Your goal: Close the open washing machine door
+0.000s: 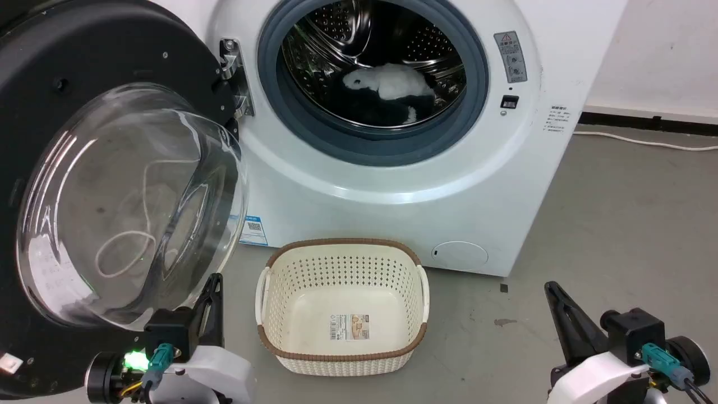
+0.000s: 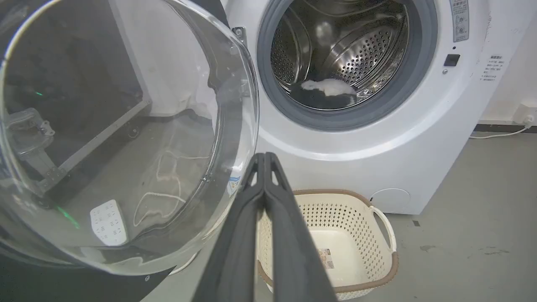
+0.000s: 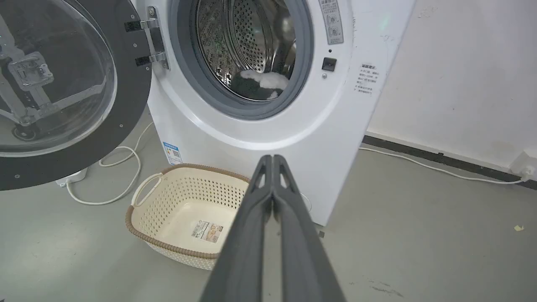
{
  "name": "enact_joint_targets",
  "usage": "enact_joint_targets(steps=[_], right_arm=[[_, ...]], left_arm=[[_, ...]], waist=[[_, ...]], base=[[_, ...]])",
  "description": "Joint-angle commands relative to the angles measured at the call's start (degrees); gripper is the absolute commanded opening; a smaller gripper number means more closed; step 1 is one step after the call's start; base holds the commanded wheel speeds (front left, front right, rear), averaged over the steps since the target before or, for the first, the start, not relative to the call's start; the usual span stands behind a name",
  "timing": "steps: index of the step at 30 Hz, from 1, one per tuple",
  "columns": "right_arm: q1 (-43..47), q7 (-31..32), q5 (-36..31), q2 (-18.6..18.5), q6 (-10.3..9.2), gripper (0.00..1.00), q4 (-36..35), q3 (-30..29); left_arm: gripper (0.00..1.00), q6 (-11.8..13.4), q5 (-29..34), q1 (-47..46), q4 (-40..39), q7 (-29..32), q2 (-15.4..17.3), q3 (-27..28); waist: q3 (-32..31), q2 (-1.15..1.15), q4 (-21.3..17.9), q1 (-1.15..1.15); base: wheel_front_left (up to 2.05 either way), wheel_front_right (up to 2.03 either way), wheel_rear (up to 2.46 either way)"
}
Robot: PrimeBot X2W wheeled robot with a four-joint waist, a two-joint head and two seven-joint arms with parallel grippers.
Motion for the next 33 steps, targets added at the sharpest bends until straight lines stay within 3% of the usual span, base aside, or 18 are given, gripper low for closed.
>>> enact_joint_targets(steps=[1,33], right_arm=[[-0.78,0.08,-0.43,-0.01,0.05,0.0,-0.3,-0.03],[-0.78,0.08,-0.43,-0.01,0.05,0.0,-0.3,-0.03]], left_arm=[[0.0,-0.32,0.1,0.61,-0.24,0.01,0.0,0.03],[0.0,-0.32,0.1,0.61,-0.24,0.01,0.0,0.03]], waist=[[0.0,0.0,0.0,0.0],[0.0,0.0,0.0,0.0]], base=[[0.0,0.0,0.0],[0.0,0.0,0.0]])
